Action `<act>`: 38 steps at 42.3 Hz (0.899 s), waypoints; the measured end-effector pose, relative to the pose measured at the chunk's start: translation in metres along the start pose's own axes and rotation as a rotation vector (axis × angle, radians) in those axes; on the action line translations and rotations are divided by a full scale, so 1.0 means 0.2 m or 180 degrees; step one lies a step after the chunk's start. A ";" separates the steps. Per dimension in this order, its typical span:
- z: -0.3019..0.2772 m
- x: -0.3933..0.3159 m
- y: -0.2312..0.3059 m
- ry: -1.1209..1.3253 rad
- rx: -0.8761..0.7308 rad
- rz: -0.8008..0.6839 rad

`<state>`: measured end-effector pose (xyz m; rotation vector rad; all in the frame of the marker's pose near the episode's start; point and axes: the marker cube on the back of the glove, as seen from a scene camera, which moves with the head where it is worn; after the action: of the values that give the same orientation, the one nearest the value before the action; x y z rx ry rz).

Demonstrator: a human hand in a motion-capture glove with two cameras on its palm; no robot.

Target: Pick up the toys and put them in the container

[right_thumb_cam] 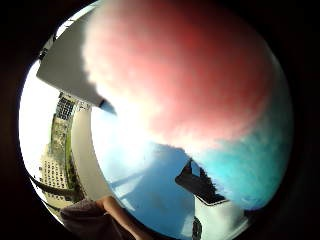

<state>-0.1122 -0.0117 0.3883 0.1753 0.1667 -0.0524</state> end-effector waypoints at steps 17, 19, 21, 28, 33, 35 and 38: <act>-0.75 0.10 -0.53 -0.0578 -0.0513 -0.0018; -0.89 0.09 -0.63 -0.0574 -0.0445 -0.0008; -1.03 0.06 -0.72 -0.0575 -0.0378 -0.0033; -1.37 -0.14 -1.02 -0.0495 -0.0227 -0.0028; -1.46 -0.32 -1.18 -0.0088 -0.0180 0.0013; -1.48 -0.44 -1.23 0.0012 -0.0140 -0.0128; -1.52 -0.65 -1.32 -0.0089 -0.0110 -0.0233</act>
<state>-0.3070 -0.2120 0.0710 0.1340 0.1458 -0.1249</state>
